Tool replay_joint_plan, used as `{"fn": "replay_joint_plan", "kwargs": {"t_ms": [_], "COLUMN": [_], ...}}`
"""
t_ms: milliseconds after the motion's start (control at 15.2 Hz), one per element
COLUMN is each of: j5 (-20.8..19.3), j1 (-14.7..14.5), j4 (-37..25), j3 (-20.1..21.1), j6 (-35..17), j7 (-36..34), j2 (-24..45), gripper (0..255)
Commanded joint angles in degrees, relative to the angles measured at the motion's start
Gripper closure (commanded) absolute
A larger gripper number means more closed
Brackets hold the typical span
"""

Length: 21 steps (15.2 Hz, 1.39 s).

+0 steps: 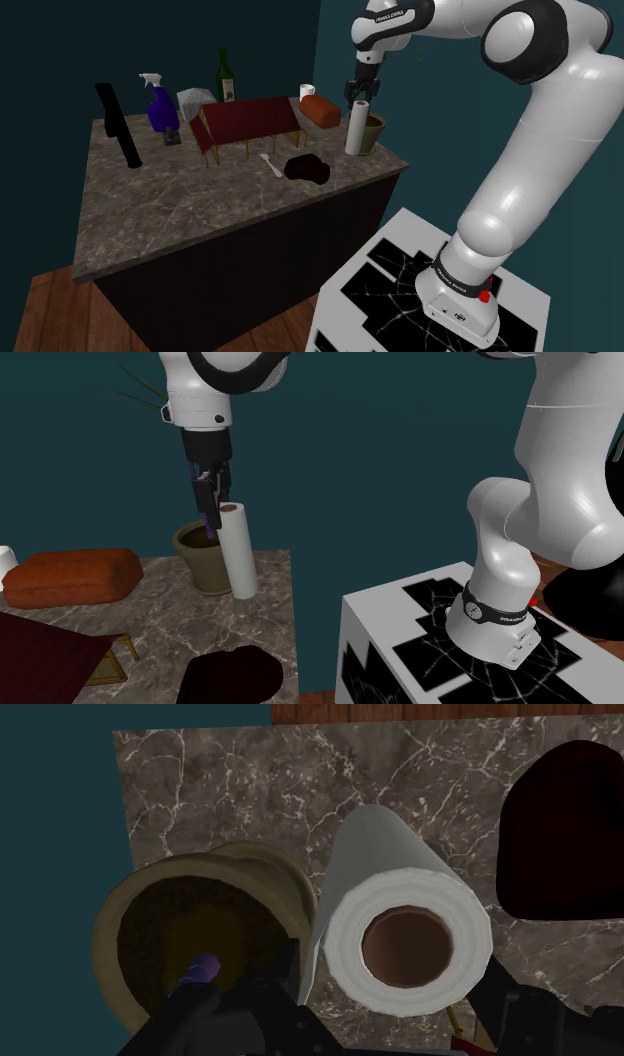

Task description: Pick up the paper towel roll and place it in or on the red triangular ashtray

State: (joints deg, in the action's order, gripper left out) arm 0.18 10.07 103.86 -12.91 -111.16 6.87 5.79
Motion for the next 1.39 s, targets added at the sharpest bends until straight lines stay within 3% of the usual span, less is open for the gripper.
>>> {"fn": "replay_joint_plan", "kwargs": {"t_ms": [0,528,1320], "j5": [-0.07,-0.16,-0.72], "j1": [0.05,0.06,-7.54], "j4": [-1.11,-6.75,-20.71], "j3": [-0.05,-0.08,6.08], "j6": [1.44,7.48,18.84], "j7": [0.08,0.09,-13.69], "j2": [-0.31,-0.72,2.11], "gripper": [255,255,255]}}
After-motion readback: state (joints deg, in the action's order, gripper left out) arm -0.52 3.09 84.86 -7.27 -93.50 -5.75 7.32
